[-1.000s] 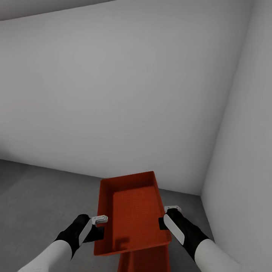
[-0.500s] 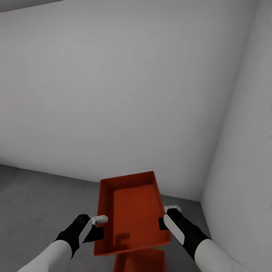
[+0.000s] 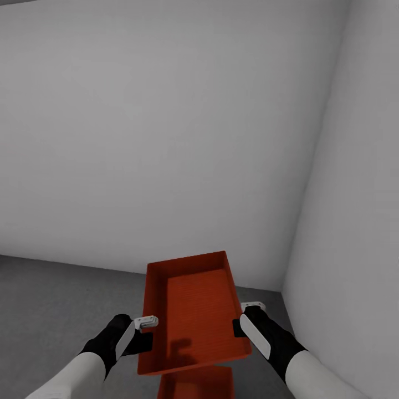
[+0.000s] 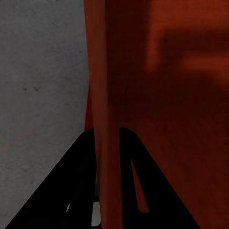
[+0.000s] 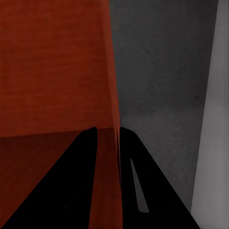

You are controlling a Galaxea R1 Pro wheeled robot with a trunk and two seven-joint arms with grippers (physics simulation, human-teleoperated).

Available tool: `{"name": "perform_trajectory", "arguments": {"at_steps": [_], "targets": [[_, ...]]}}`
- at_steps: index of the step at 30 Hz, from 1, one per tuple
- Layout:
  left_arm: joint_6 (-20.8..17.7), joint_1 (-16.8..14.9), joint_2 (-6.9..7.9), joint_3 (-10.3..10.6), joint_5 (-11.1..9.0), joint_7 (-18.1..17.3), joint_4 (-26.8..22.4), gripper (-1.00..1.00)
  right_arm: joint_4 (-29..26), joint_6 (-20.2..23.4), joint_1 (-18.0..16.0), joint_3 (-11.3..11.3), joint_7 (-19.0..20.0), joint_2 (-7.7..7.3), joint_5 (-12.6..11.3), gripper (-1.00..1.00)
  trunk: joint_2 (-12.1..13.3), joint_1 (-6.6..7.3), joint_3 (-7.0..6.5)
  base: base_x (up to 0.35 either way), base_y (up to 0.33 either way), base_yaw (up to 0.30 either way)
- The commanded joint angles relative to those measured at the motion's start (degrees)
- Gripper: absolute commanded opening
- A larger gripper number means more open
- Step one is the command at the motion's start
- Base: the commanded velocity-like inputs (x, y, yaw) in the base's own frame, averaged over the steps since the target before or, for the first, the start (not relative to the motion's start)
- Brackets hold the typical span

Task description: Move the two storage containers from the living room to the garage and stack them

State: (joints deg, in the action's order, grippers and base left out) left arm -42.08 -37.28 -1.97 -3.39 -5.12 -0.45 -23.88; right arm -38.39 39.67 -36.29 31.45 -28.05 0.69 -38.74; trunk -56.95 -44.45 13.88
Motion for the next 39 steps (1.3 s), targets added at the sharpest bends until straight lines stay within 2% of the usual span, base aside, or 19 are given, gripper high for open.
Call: {"name": "perform_trajectory", "arguments": {"at_steps": [1, 11, 19, 39], "targets": [[-0.3, -0.1, -0.31, -0.6, -0.6, 0.2, -0.1, -1.00, 0.0, 0.1, 0.0, 0.7, -0.5, 0.01, -1.1, -1.00, -0.1, -0.01, 0.07, 0.000, 0.000, -0.013], [-0.3, -0.1, -0.31, -0.6, -0.6, 0.2, -0.1, -1.00, 0.0, 0.1, 0.0, 0.7, -0.4, 0.01, -1.1, -1.00, -0.1, -0.01, 0.07, 0.000, 0.000, -0.009], [-0.3, -0.1, -0.31, -0.6, -0.6, 0.3, -0.1, -1.00, 0.0, 0.1, 0.0, 0.7, -0.5, 0.01, -1.1, -1.00, -0.1, -0.01, -0.07, 0.000, 0.000, -0.133], [-0.3, -0.1, -0.31, -0.6, -0.6, 0.3, -0.1, -1.00, 0.0, 0.1, 0.0, 0.7, -0.5, 0.01, -1.1, -1.00, -0.1, -0.01, -0.08, 0.000, 0.000, -0.005]]}}
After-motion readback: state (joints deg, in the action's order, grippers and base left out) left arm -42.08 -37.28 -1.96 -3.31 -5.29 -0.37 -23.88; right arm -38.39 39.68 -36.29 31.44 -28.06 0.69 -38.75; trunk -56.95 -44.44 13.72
